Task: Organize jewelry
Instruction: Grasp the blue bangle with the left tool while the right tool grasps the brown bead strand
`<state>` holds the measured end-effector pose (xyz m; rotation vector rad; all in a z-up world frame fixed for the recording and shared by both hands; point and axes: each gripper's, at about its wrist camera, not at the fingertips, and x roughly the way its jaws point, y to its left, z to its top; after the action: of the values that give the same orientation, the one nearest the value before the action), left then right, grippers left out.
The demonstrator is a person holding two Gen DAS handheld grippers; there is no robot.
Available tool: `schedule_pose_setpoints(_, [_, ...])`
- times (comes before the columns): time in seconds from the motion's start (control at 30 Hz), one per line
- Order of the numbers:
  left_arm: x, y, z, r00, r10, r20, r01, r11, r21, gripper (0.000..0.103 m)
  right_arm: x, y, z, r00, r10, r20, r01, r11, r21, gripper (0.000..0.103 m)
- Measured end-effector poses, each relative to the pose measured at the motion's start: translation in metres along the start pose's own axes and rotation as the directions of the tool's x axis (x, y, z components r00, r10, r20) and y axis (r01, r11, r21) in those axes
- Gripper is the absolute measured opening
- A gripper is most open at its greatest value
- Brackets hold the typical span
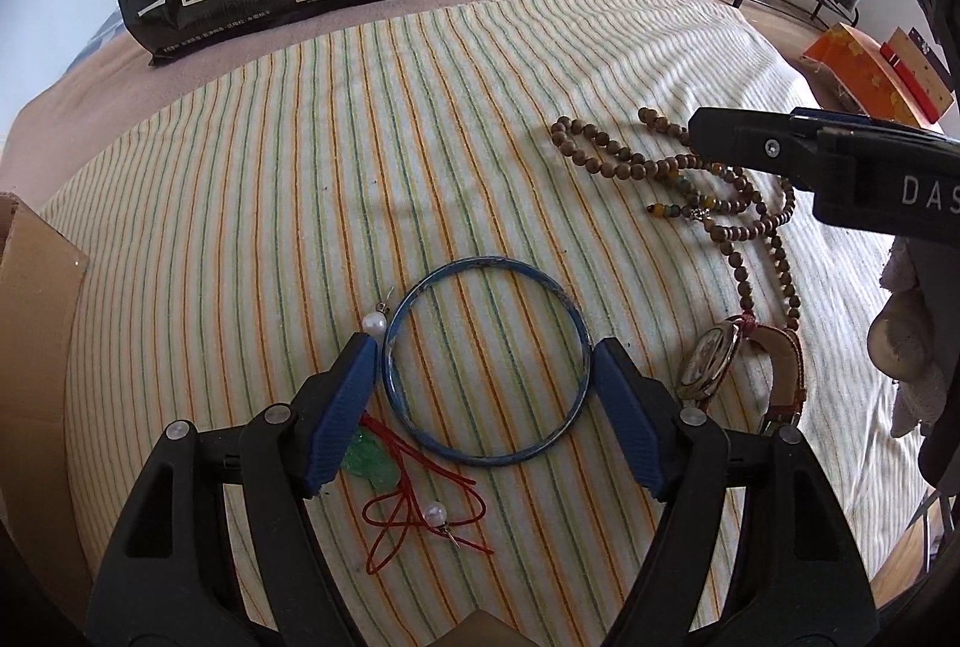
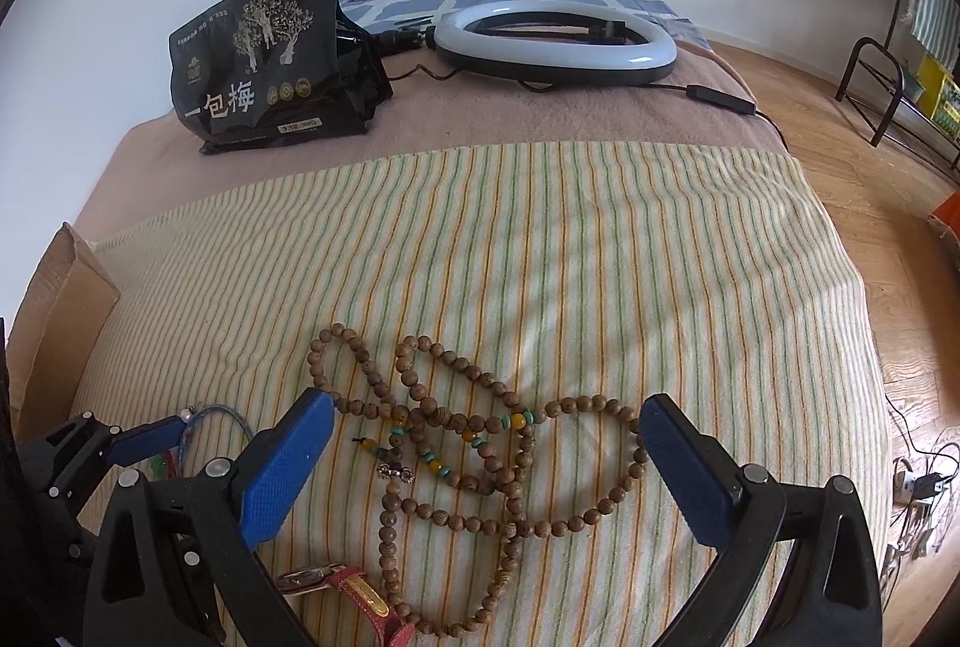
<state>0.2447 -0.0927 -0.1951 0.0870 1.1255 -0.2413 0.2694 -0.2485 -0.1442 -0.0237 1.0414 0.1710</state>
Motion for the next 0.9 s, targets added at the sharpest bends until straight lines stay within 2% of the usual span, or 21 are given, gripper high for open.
schedule_pose_setpoints(0.2, [0.003, -0.003, -0.001, 0.999, 0.032, -0.003, -0.032, 0.999, 0.017, 0.079, 0.004, 0.003, 0.000, 1.000, -0.014, -0.020, 0.014, 1.000, -0.014, 0.103])
schedule_pose_setpoints(0.37, [0.003, 0.001, 0.000, 1.000, 0.010, -0.003, -0.010, 1.000, 0.000, 0.079, 0.013, 0.005, -0.004, 0.998, -0.018, -0.058, 0.016, 0.999, -0.041, 0.103])
schedule_pose_setpoints(0.43, [0.003, 0.002, 0.000, 1.000, 0.012, 0.001, -0.012, 1.000, 0.000, 0.074, 0.018, 0.004, -0.006, 0.997, -0.009, -0.080, 0.006, 0.999, -0.041, 0.103])
schedule_pose_setpoints(0.53, [0.002, 0.003, -0.001, 1.000, 0.007, 0.005, -0.007, 1.000, -0.006, 0.073, 0.028, 0.003, -0.010, 0.992, 0.004, -0.123, -0.008, 0.999, -0.038, 0.103])
schedule_pose_setpoints(0.7, [0.001, 0.002, -0.001, 1.000, 0.003, 0.012, -0.003, 1.000, -0.001, 0.073, 0.034, 0.012, -0.011, 0.987, -0.054, -0.150, 0.039, 0.994, -0.102, 0.100])
schedule_pose_setpoints(0.8, [0.000, 0.004, 0.000, 1.000, -0.007, 0.013, 0.007, 1.000, -0.007, 0.073, 0.028, 0.013, -0.008, 0.990, -0.049, -0.134, 0.035, 0.994, -0.103, 0.076])
schedule_pose_setpoints(0.87, [-0.001, 0.004, 0.000, 1.000, -0.013, 0.015, 0.014, 1.000, -0.010, 0.073, 0.025, 0.014, -0.006, 0.992, -0.038, -0.124, 0.025, 0.994, -0.107, 0.044])
schedule_pose_setpoints(0.9, [-0.002, 0.005, 0.000, 1.000, -0.017, 0.017, 0.017, 1.000, -0.011, 0.073, 0.023, 0.014, -0.006, 0.992, -0.029, -0.120, 0.016, 0.994, -0.105, 0.036])
